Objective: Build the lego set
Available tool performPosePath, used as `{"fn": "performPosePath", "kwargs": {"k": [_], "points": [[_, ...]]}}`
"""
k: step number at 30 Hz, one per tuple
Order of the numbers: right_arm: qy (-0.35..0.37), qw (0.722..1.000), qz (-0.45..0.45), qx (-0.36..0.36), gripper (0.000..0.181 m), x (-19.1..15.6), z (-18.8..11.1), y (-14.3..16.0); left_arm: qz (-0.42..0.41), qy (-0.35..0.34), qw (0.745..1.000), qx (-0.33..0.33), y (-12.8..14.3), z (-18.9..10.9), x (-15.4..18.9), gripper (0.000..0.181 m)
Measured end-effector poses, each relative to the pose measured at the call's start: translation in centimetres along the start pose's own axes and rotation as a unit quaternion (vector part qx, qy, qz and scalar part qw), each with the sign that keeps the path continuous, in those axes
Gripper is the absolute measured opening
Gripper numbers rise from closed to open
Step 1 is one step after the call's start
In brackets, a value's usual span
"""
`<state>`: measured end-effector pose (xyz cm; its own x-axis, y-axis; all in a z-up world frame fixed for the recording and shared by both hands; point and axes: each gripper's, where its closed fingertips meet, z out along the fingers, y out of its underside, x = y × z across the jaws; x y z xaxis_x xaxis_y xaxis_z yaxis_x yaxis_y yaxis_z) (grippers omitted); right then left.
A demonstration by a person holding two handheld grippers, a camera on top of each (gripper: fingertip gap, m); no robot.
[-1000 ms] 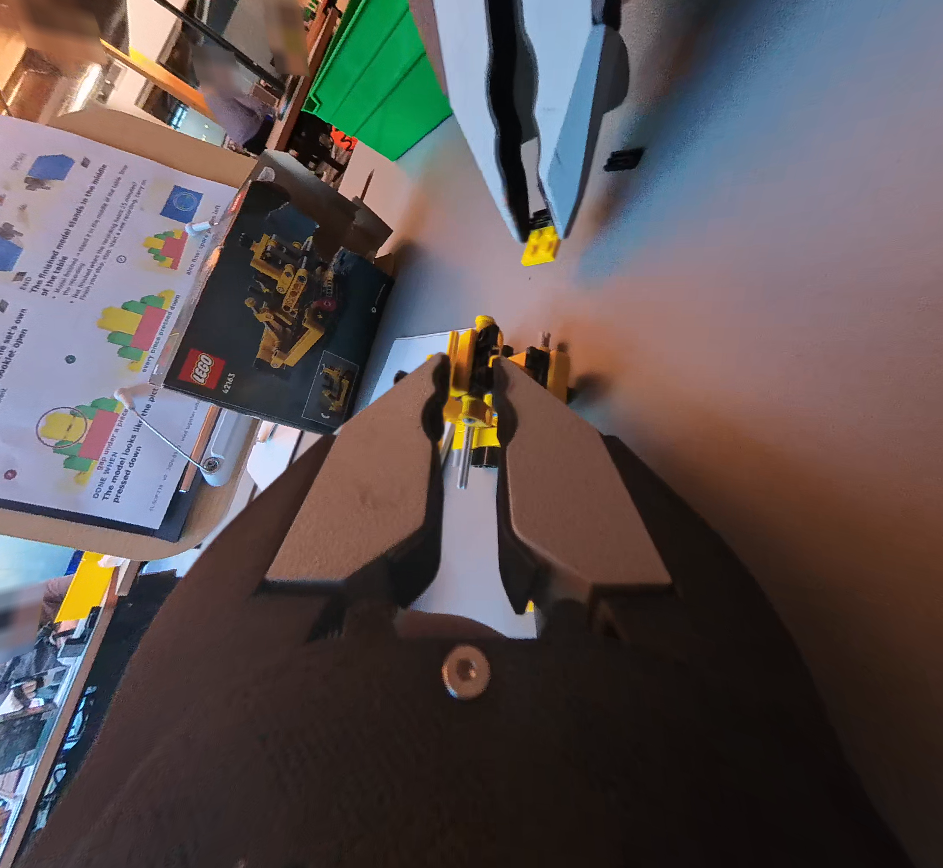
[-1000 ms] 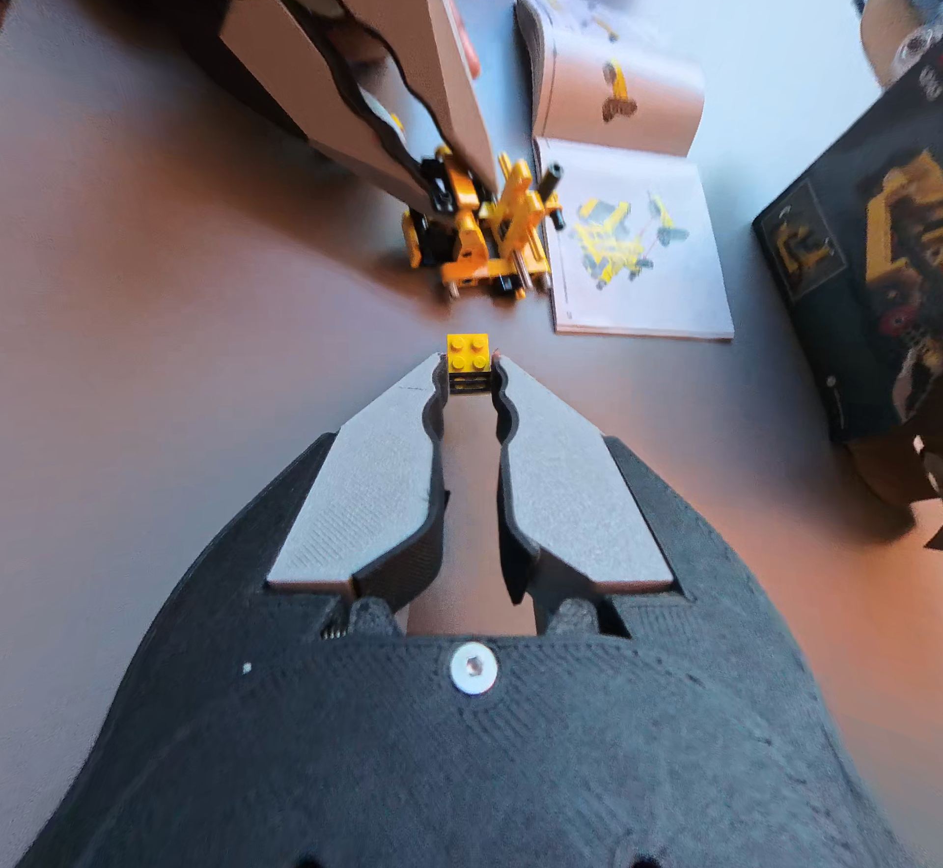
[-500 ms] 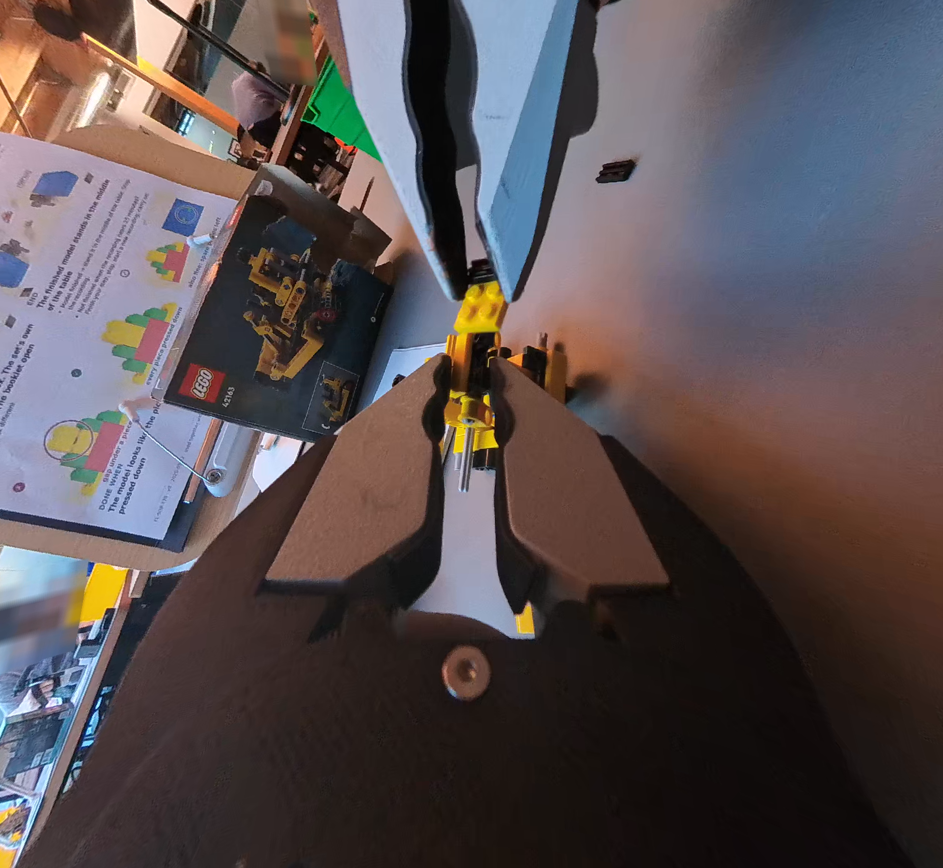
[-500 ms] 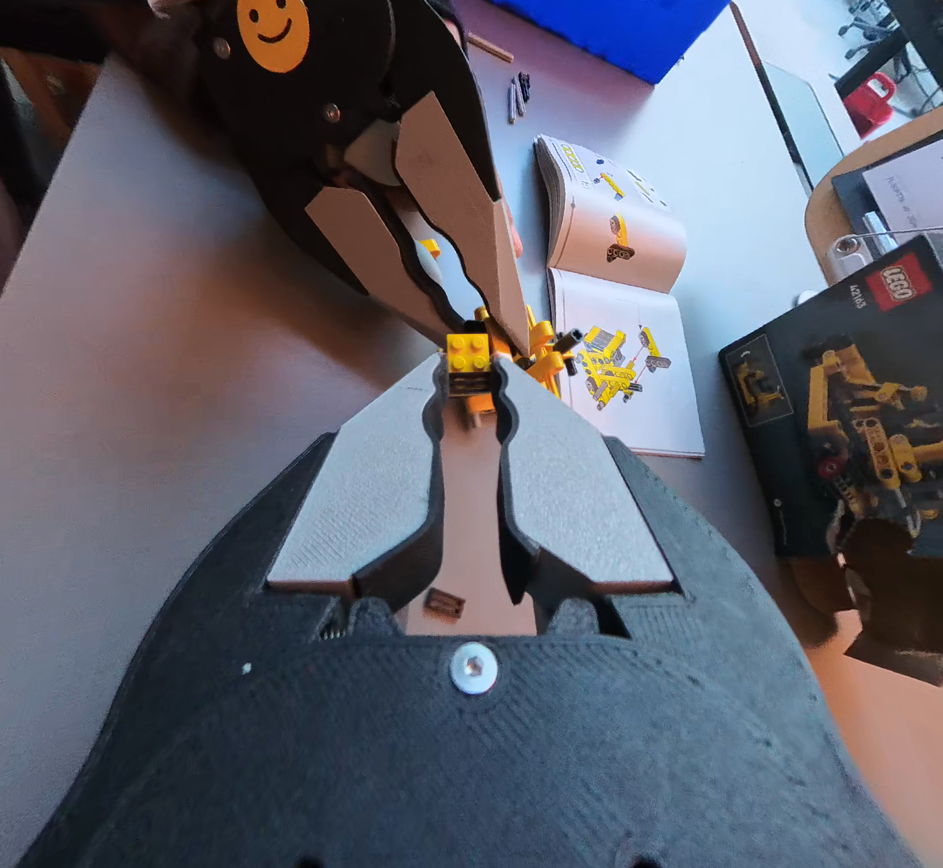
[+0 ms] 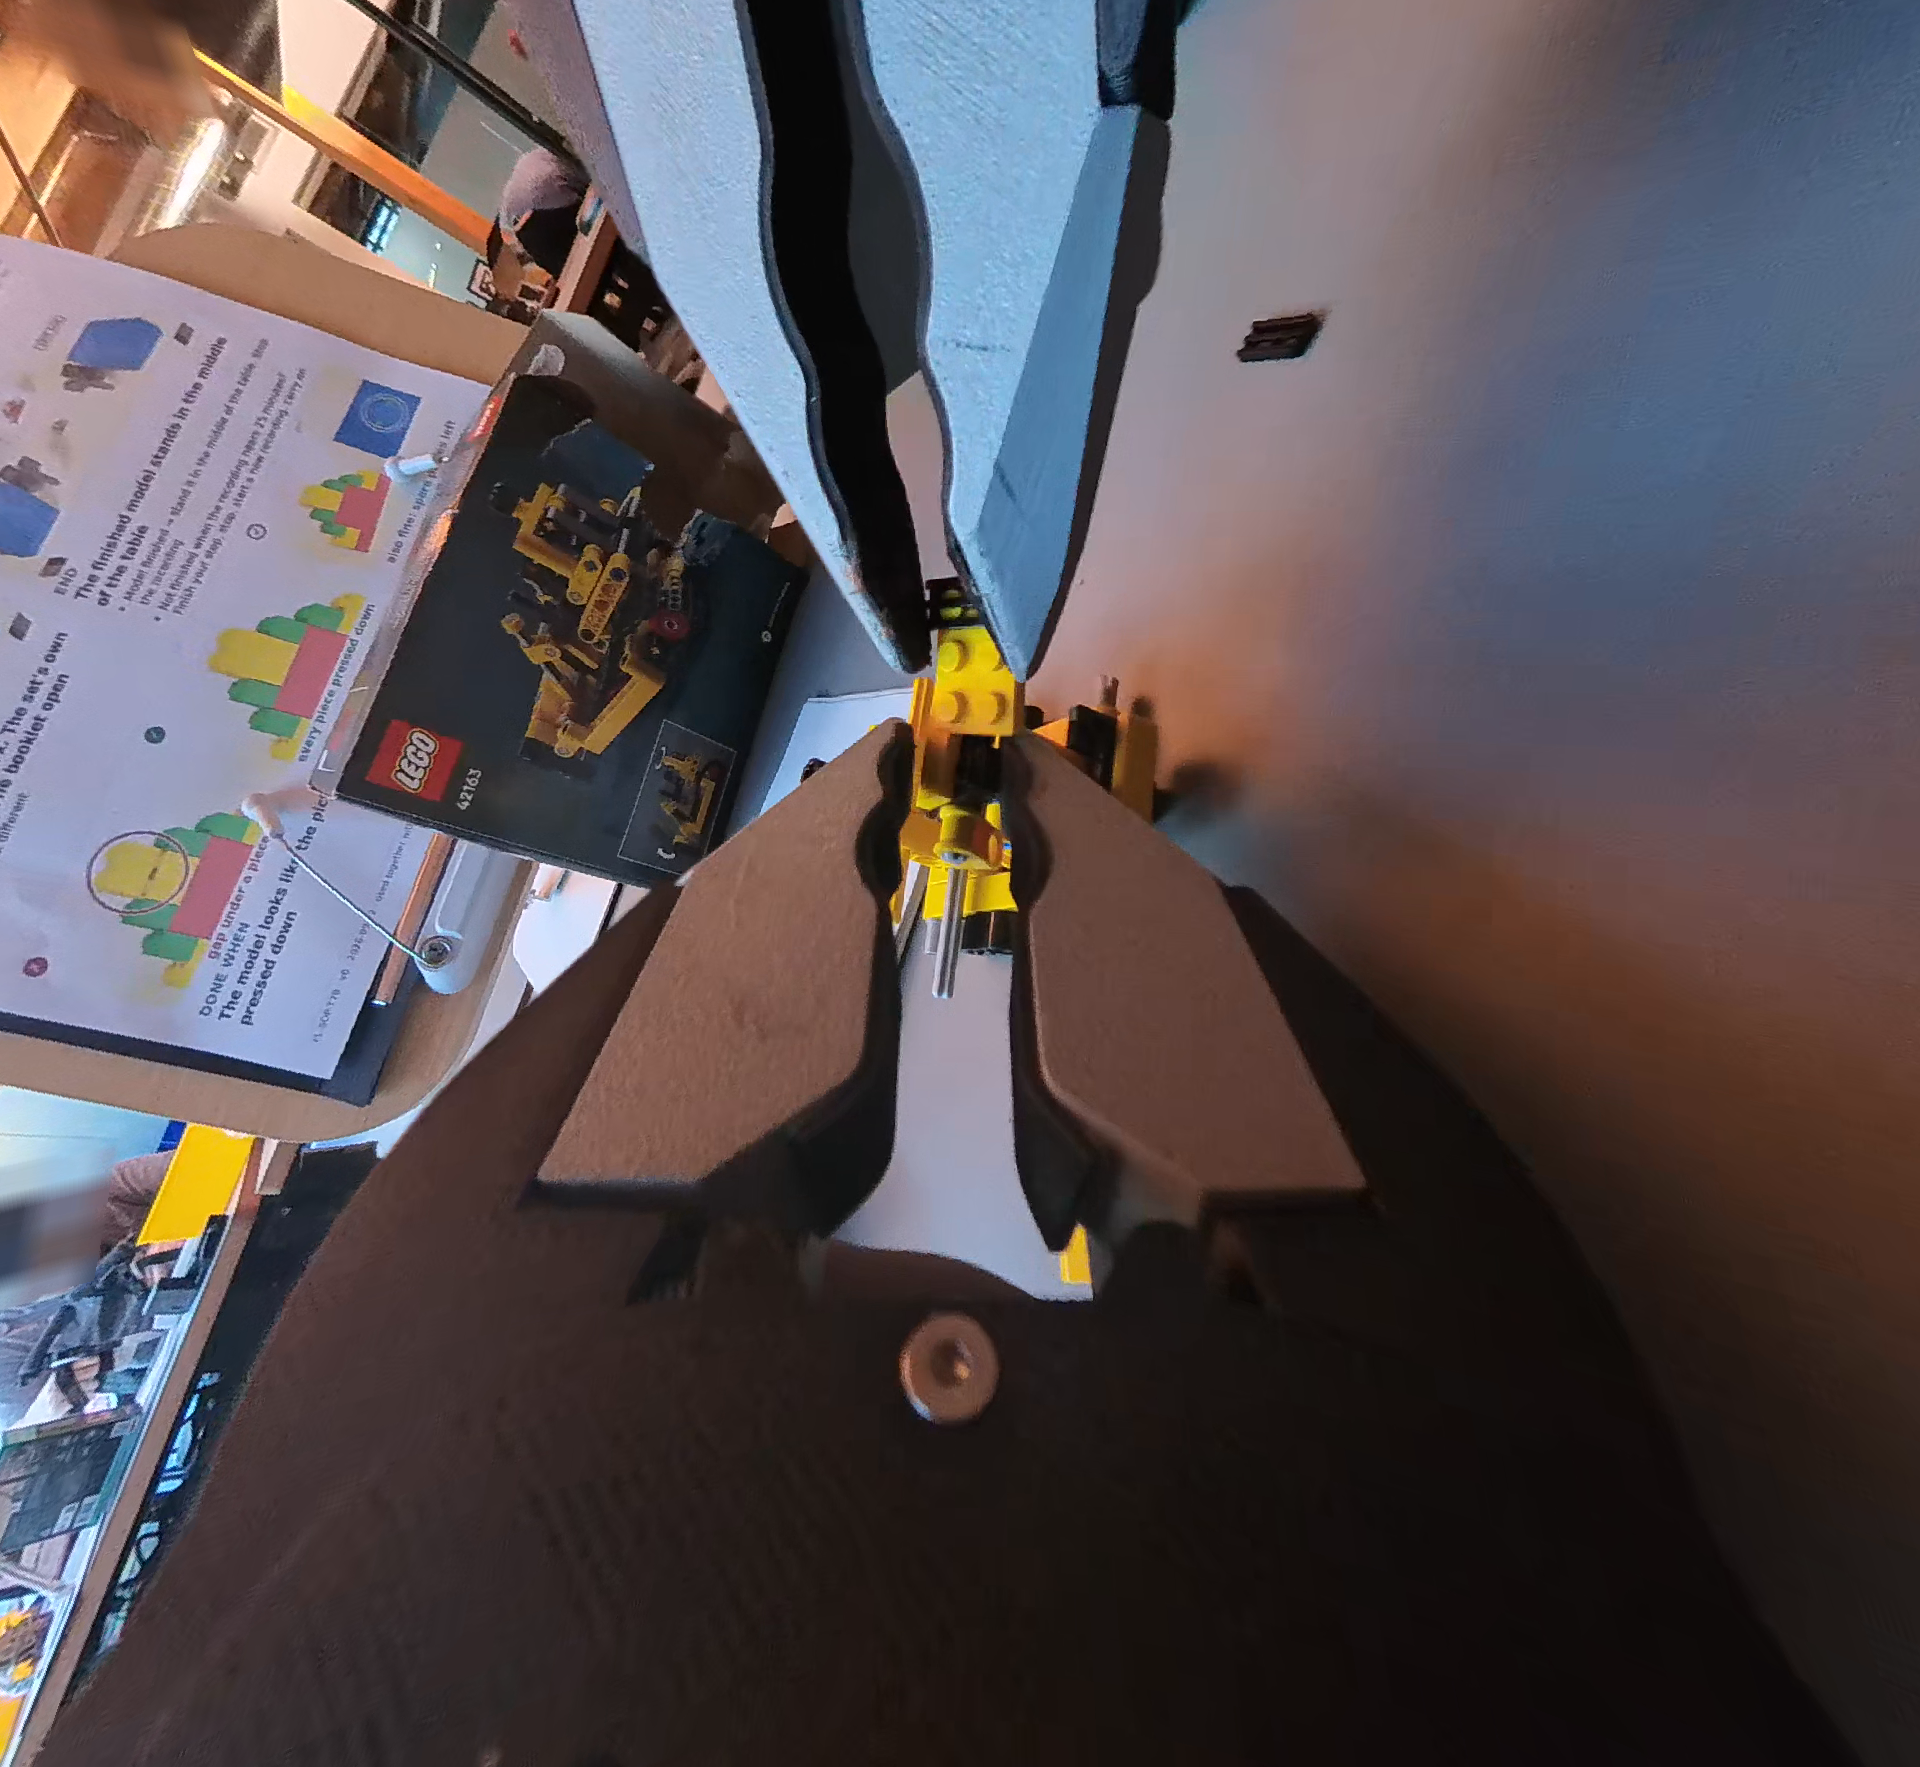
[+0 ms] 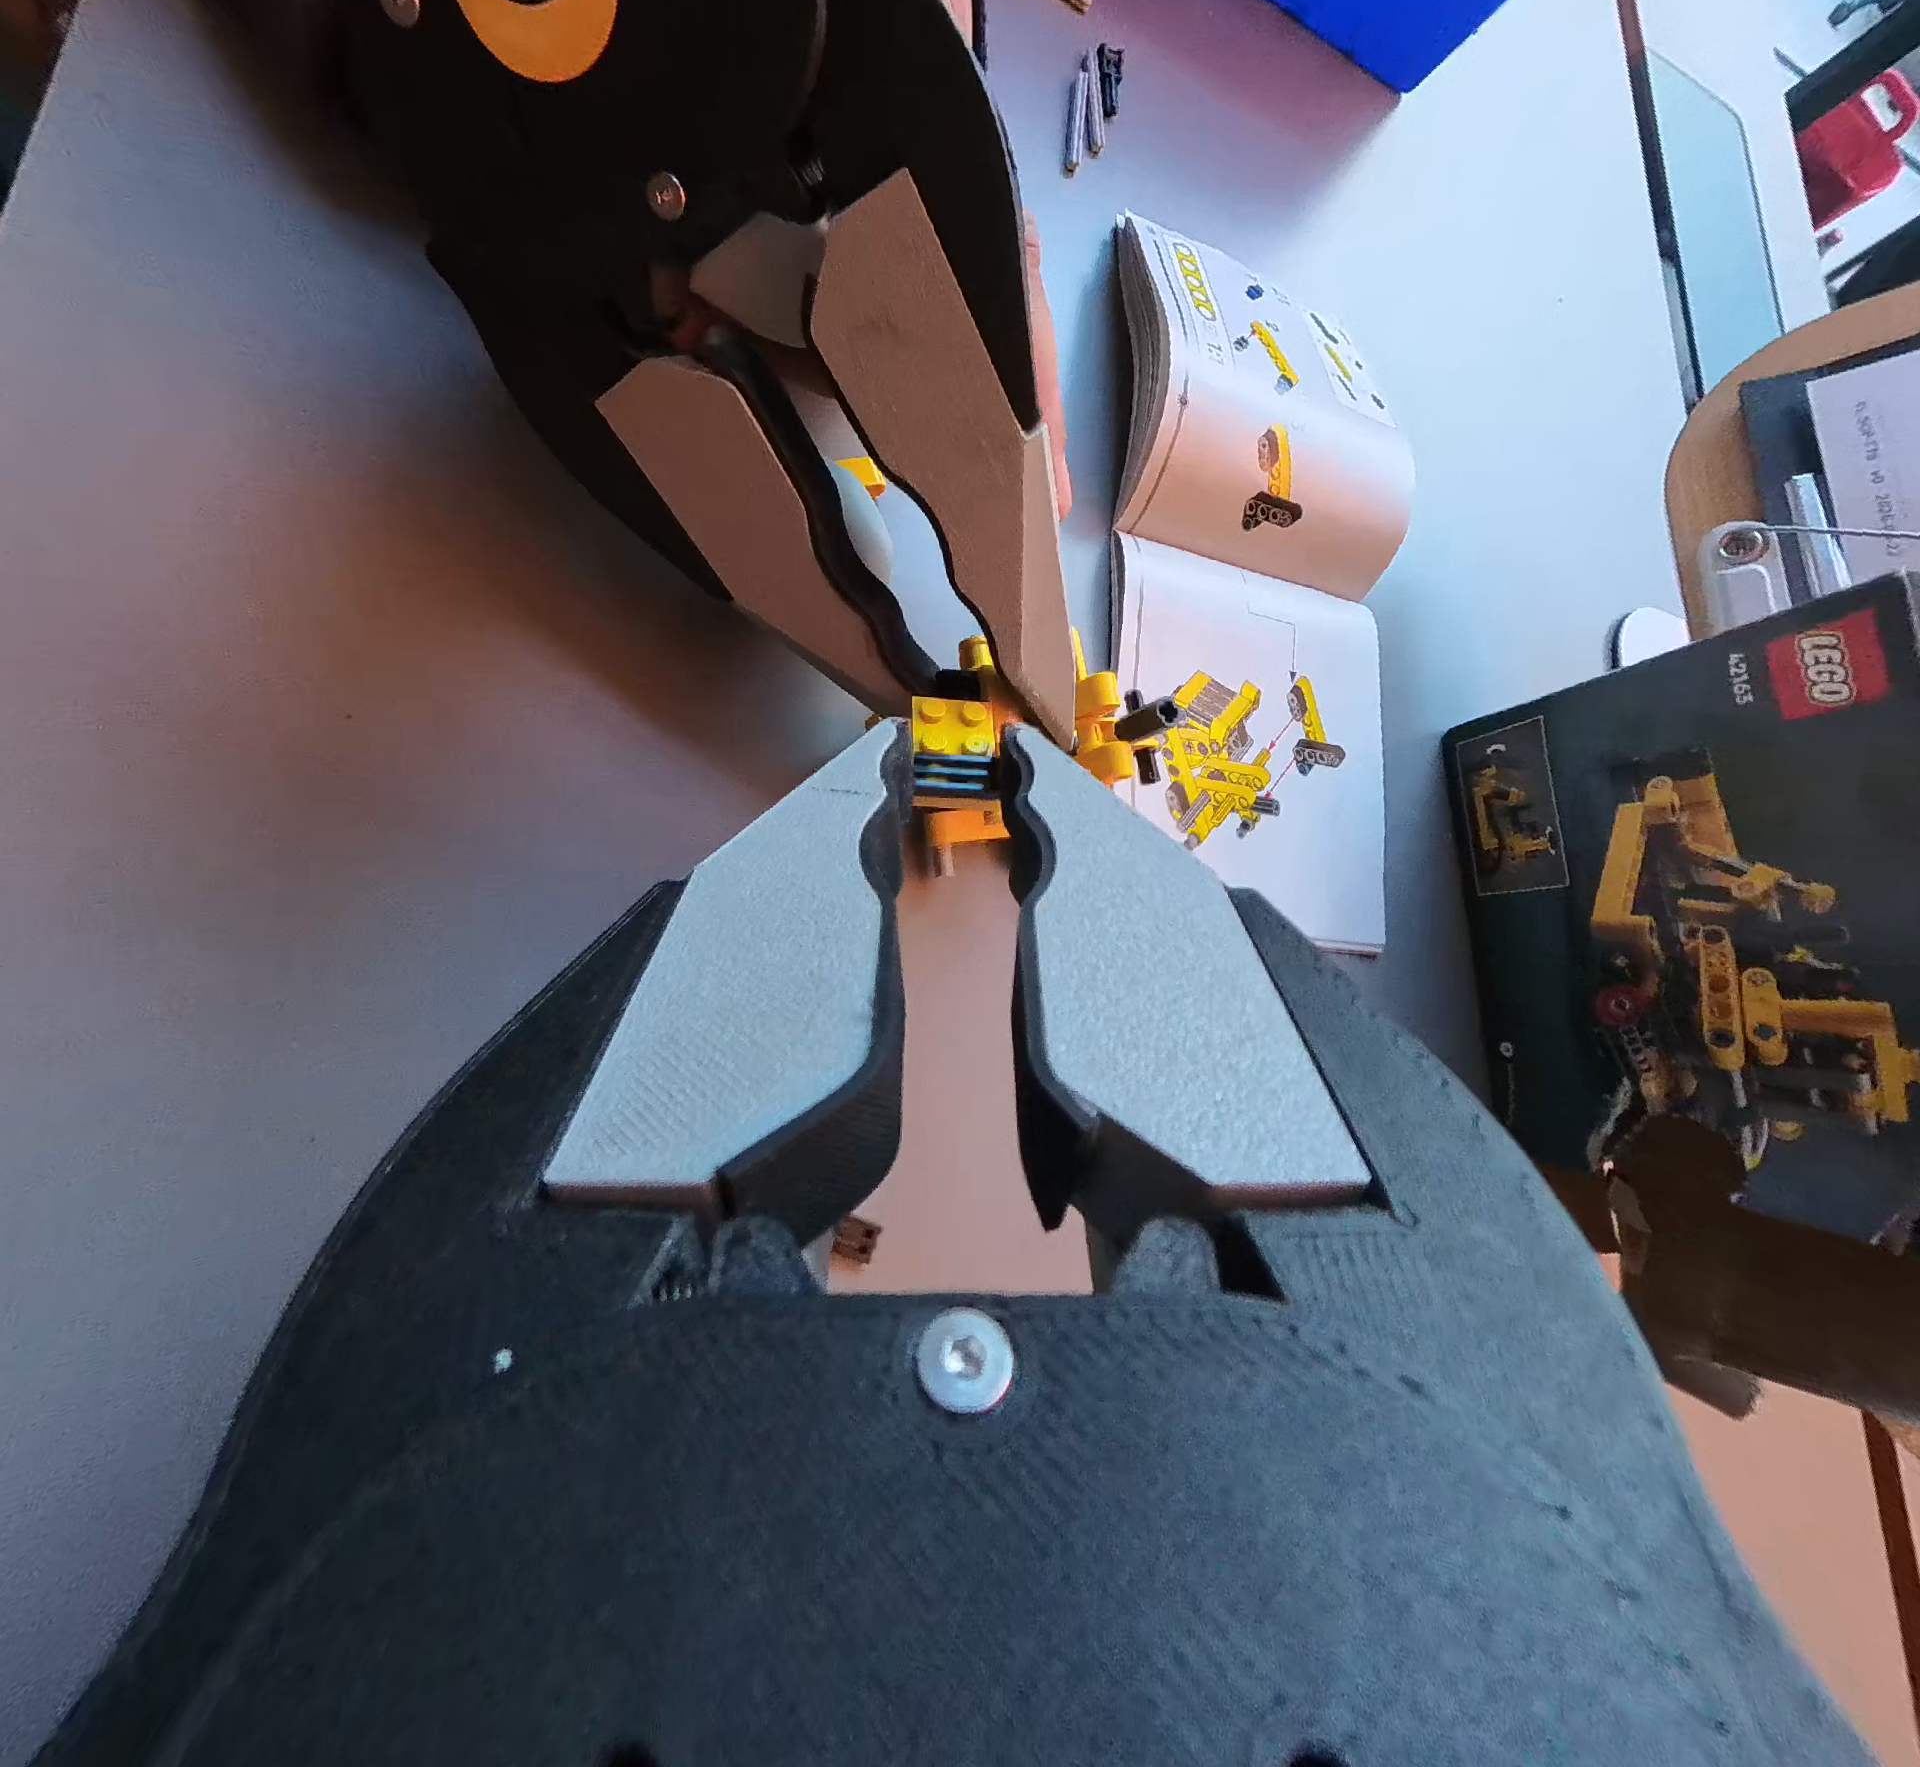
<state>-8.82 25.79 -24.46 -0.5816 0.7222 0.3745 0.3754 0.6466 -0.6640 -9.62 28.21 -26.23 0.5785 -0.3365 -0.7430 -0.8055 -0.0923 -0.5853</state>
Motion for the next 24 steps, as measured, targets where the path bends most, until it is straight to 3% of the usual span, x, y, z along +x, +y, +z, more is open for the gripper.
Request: {"fn": "performPosePath", "kwargs": {"k": [7, 24], "points": [[-0.025, 0.999, 0.002, 0.041, 0.013, -0.3, -0.1, -1.1, -0.004, 0.005, 1.000, -0.002, 0.2, -0.1, 0.0, 0.012], [-0.063, 0.997, -0.018, 0.044, 0.012, 0.0, 0.7, -0.1, -0.010, 0.009, 1.000, -0.002, 0.1, -0.2, 0.0, 0.013]]}}
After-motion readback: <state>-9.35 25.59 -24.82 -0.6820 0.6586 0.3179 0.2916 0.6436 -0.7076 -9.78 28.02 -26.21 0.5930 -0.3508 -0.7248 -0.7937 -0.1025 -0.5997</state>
